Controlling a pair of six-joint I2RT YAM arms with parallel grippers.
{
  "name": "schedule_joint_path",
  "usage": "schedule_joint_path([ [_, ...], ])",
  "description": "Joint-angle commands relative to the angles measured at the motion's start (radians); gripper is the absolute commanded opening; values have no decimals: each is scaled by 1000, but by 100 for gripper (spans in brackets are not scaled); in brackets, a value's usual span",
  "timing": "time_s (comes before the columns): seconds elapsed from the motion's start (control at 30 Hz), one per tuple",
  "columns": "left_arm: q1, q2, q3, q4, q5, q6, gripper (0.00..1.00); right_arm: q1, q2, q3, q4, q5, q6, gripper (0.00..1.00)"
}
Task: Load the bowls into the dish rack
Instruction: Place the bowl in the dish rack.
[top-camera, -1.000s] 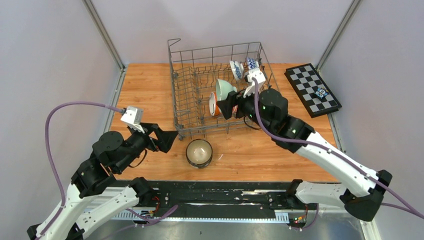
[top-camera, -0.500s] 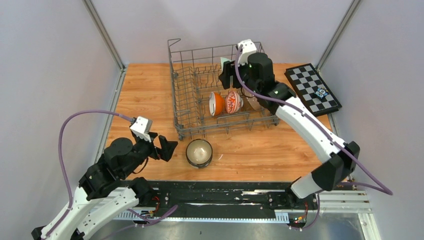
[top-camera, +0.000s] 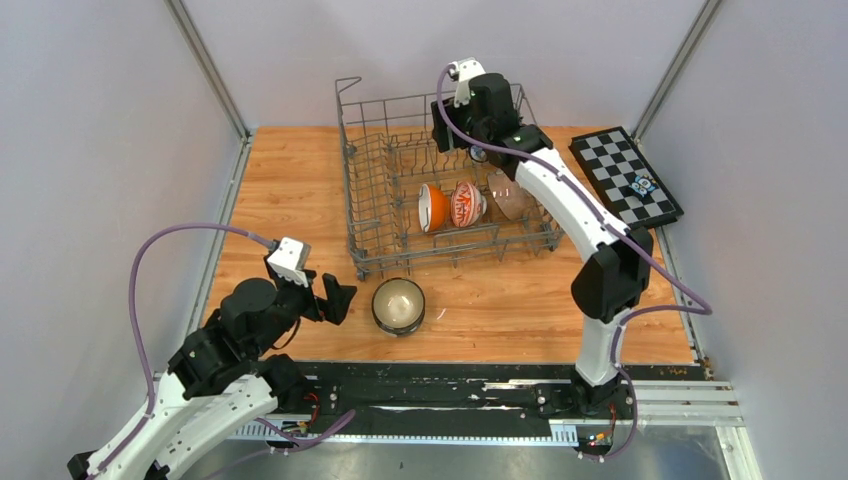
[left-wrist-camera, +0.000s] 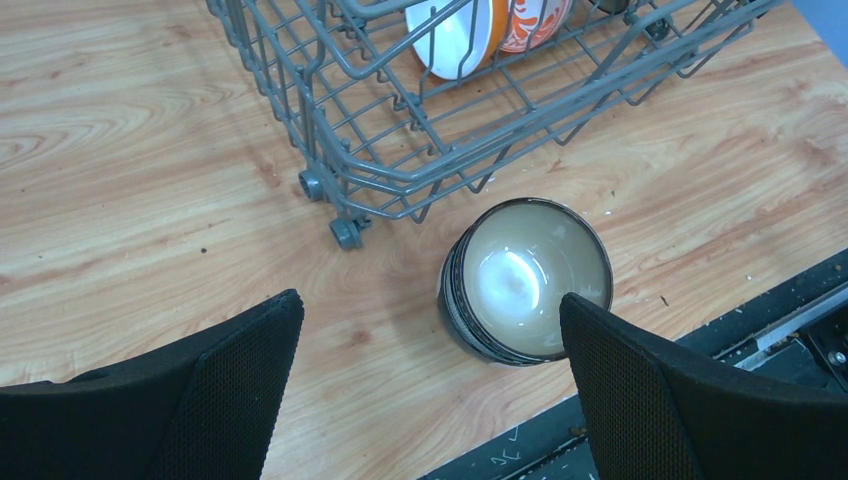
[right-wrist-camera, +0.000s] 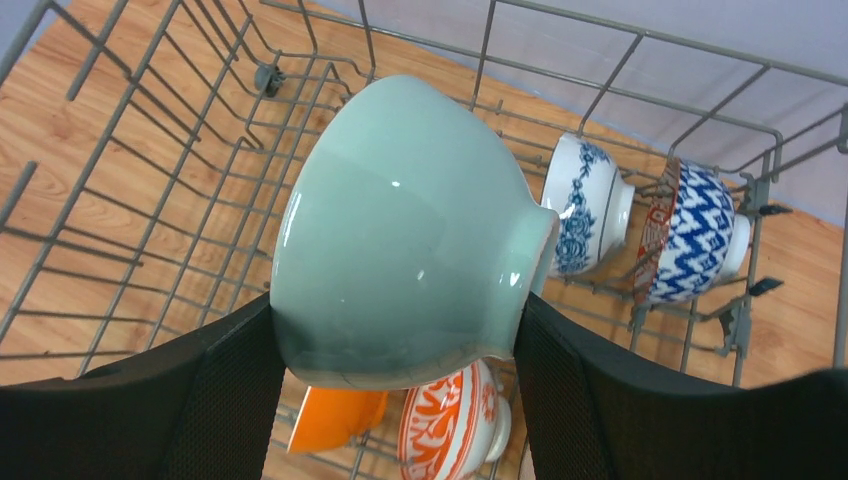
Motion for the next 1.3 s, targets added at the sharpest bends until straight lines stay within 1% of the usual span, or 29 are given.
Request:
schedule_joint_path([
  [0.0, 8, -10, -21, 39, 0, 18, 100, -30, 96, 166, -16, -31, -61, 2],
  [0.1, 8, -5, -21, 38, -2, 18, 100, -37, 187, 268, -49, -26, -108, 2],
  [0.2, 8, -5, -23, 41, -2, 22, 100, -40, 259, 356, -86, 20, -147, 2],
  [0.43, 8, 0, -25, 41, -10, 26, 100, -51, 363, 452, -109, 74, -218, 2],
  [0.63, 8, 1, -26, 40, -10, 27, 100, -58, 420, 499, -110, 81, -248, 2],
  [0.93, 8, 0, -24, 39, -14, 26, 100, -67, 501, 585, -108, 74, -235, 2],
  [1.27, 8, -5, -24, 39, -19, 29, 100, -69, 561, 610, -86, 86, -233, 2],
])
